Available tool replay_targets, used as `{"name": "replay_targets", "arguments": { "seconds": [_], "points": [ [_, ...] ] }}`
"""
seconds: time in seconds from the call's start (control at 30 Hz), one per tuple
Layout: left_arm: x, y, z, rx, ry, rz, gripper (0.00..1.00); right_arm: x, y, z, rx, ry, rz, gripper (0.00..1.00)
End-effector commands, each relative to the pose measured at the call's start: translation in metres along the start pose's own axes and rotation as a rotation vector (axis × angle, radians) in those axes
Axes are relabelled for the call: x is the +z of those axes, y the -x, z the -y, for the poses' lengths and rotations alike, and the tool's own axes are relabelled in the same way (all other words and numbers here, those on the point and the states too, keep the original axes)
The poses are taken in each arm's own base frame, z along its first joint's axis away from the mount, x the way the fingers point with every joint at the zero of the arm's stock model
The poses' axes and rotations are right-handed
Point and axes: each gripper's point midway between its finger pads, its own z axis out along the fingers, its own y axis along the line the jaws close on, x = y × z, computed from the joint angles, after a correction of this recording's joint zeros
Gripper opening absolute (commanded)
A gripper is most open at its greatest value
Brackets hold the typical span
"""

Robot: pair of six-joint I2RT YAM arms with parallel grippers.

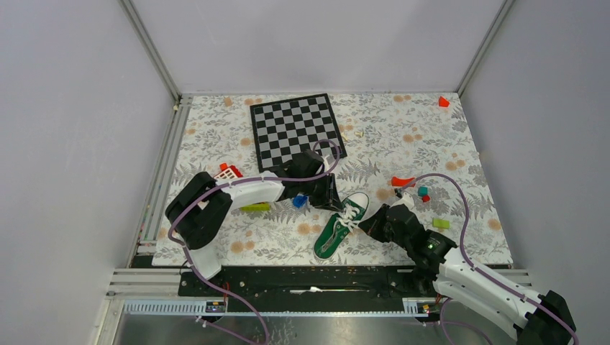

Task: Tie the shoes
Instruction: Tie the shoelace on the shoe.

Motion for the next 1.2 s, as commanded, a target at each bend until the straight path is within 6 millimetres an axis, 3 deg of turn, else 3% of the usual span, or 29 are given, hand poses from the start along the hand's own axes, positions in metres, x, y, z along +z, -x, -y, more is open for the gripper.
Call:
{"name": "replay_targets", "arguments": {
  "seconds": [0.0, 0.2, 0.57, 0.73, 1.17],
  "points": [
    [-0.002, 0.012, 0.024, 0.053, -0.066, 0.022, 0.22, -0.003, 0.013, -0.018, 0.008, 0.050, 0.039, 0.00],
    [-0.002, 0.012, 0.027, 0.060, -0.071, 0.018, 0.00, -0.004, 0.014, -0.018, 0.008, 0.050, 0.047, 0.00],
    [-0.018, 0.020, 0.027, 0.095, -0.022, 0.083, 0.00, -0.005, 0.015, -0.018, 0.012, 0.052, 0.051, 0.00],
    [-0.024, 0.022, 0.017, 0.107, 0.027, 0.110, 0.00, -0.006, 0.018, -0.022, 0.004, 0.058, 0.059, 0.00],
    [-0.039, 0.024, 0.000, 0.103, 0.066, 0.156, 0.00, -0.017, 0.040, -0.027, -0.038, 0.046, 0.142, 0.00]
  ]
}}
